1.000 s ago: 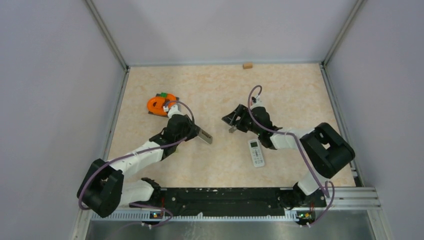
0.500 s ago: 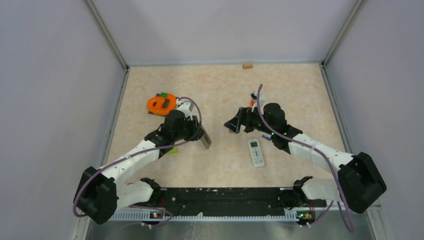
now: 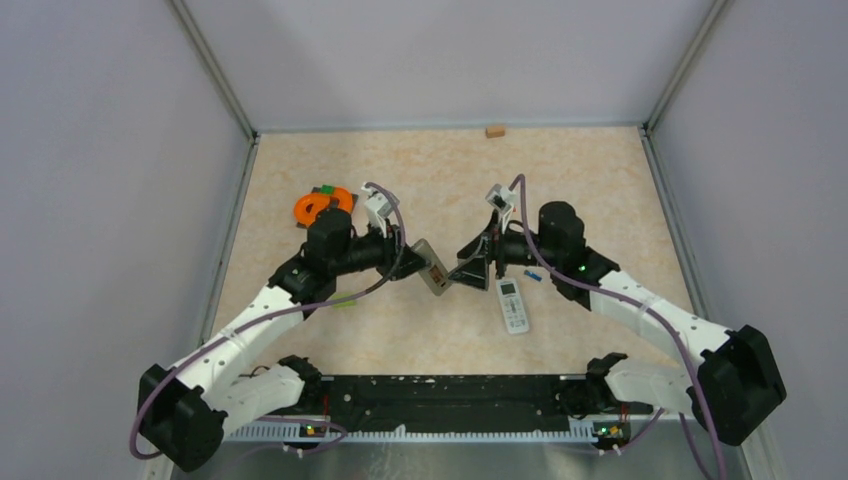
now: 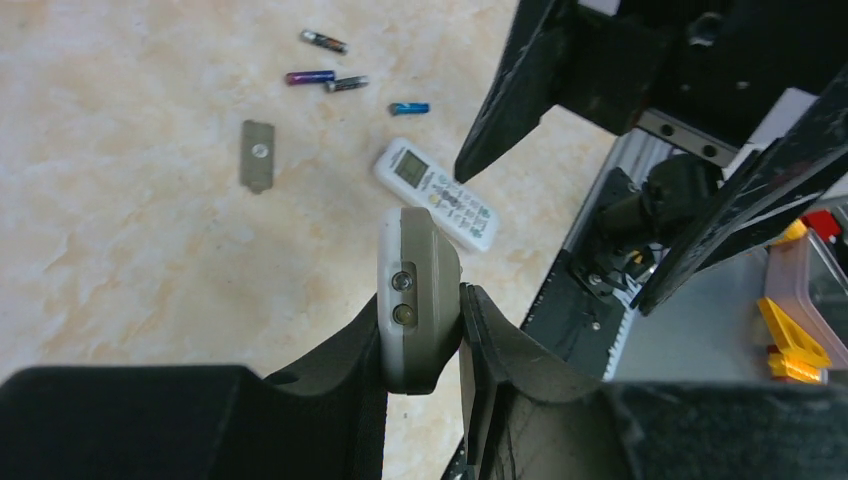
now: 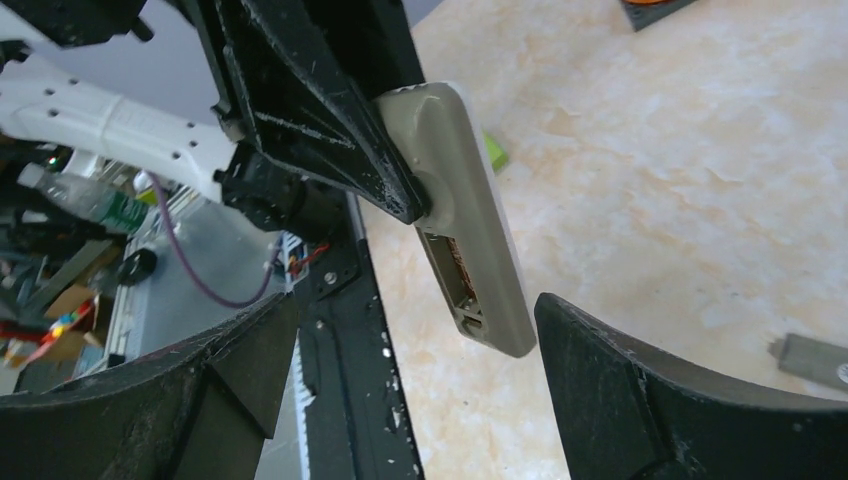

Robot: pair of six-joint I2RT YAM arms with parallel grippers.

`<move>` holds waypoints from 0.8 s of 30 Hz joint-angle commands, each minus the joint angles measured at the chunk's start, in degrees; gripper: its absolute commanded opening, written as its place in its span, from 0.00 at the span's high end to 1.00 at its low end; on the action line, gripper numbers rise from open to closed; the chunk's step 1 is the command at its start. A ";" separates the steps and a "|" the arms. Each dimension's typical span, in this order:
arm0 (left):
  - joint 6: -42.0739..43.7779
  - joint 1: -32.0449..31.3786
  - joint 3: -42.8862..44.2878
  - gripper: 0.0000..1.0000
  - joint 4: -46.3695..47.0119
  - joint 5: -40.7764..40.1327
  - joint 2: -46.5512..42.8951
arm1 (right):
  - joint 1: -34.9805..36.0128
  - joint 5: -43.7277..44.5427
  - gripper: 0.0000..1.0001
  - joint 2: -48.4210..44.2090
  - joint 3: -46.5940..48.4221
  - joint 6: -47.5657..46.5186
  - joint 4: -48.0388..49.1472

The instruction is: Load the batteries into the remote control

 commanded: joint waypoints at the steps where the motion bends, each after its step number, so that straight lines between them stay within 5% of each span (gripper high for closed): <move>1: 1.37 -0.04 4.10 1.00 2.33 10.01 -0.74 | 2.15 -7.81 0.10 0.13 4.11 -1.71 3.70; 9: 2.19 -0.07 5.67 1.00 1.39 18.73 -0.32 | 5.74 -13.64 0.25 2.57 5.59 -4.18 2.15; 14: 1.82 -0.05 6.57 1.00 2.27 25.10 -0.02 | 6.70 -9.64 0.27 2.60 5.35 -6.54 -1.27; 24: 2.45 0.00 7.21 1.00 1.92 26.04 -0.97 | 6.70 -5.79 0.33 2.20 1.69 -4.19 4.00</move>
